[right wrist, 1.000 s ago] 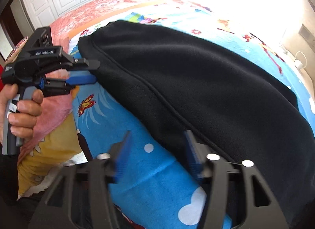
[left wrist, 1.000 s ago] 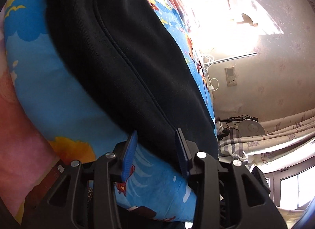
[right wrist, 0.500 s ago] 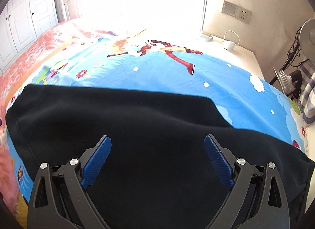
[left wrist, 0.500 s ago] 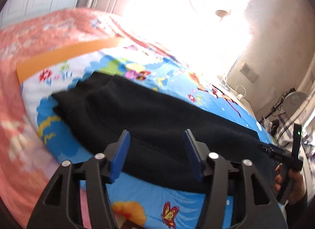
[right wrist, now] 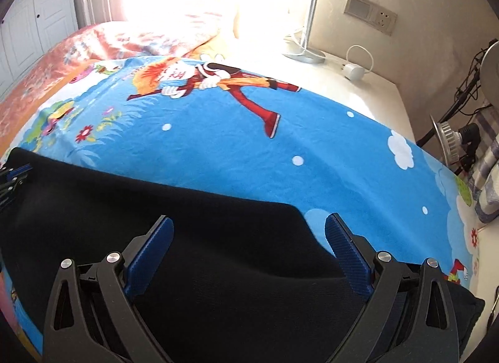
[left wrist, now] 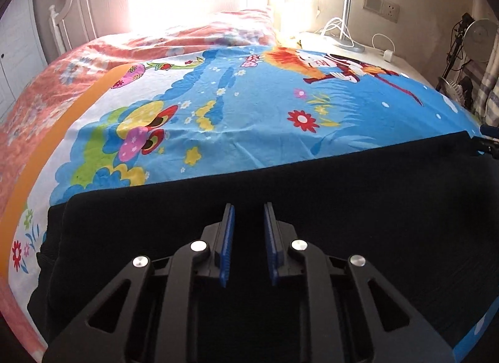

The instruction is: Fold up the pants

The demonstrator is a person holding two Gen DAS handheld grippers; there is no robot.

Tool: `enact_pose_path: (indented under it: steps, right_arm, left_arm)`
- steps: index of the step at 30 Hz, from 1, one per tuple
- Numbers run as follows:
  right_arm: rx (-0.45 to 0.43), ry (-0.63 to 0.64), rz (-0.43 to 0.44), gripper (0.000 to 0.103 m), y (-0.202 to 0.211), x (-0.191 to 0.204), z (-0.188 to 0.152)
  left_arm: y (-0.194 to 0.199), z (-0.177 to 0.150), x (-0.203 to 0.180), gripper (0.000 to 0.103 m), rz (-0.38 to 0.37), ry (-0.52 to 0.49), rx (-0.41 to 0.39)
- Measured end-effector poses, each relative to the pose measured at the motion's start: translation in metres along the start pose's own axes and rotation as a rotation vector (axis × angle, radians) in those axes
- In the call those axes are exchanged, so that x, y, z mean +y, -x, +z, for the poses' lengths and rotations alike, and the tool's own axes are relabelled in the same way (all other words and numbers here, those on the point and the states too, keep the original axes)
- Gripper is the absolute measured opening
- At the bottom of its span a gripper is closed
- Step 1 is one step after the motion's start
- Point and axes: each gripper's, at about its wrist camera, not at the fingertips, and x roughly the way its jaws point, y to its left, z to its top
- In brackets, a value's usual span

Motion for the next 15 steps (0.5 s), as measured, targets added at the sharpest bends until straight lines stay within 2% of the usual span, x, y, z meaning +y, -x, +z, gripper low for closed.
enact_pose_path:
  steps: [1, 2, 3, 4, 6, 8, 10, 12, 13, 14, 15]
  right_arm:
    - [0.007, 0.033, 0.02, 0.094, 0.002, 0.009, -0.004]
    - [0.014, 0.069, 0.037, 0.094, 0.002, 0.019, -0.006]
    - [0.023, 0.111, 0.056, 0.093, 0.0, 0.027, -0.01]
    - [0.031, 0.145, 0.054, 0.093, -0.006, 0.034, -0.01]
    - [0.042, 0.187, -0.015, 0.09, -0.023, 0.042, -0.007]
    - [0.045, 0.18, -0.06, 0.09, -0.038, 0.035, -0.003]
    - [0.05, 0.124, -0.021, 0.091, -0.043, 0.026, 0.001]
    - [0.049, 0.125, -0.041, 0.091, -0.043, 0.028, 0.004]
    - [0.045, 0.139, -0.064, 0.091, -0.04, 0.032, 0.005]
    - [0.037, 0.148, -0.09, 0.091, -0.035, 0.036, 0.005]
    - [0.018, 0.151, -0.096, 0.092, -0.028, 0.04, 0.006]
  left_arm:
    - [0.001, 0.002, 0.012, 0.02, 0.026, 0.016, -0.007]
    - [0.002, 0.005, 0.023, 0.02, 0.105, 0.026, -0.013]
    - [0.003, 0.008, 0.038, 0.018, 0.149, 0.051, -0.015]
    - [0.006, 0.008, 0.058, 0.018, 0.133, 0.111, -0.015]
    - [0.023, 0.003, 0.094, 0.018, 0.094, 0.232, -0.041]
    - [0.047, -0.004, 0.115, 0.018, 0.028, 0.282, -0.088]
    - [0.057, -0.016, 0.129, 0.019, -0.02, 0.3, -0.077]
    - [0.051, -0.031, 0.145, 0.024, 0.099, 0.291, -0.017]
    - [0.048, -0.039, 0.157, 0.036, 0.112, 0.321, -0.004]
    - [0.054, -0.048, 0.172, 0.051, 0.095, 0.382, -0.024]
    - [0.062, -0.054, 0.183, 0.05, 0.091, 0.441, -0.052]
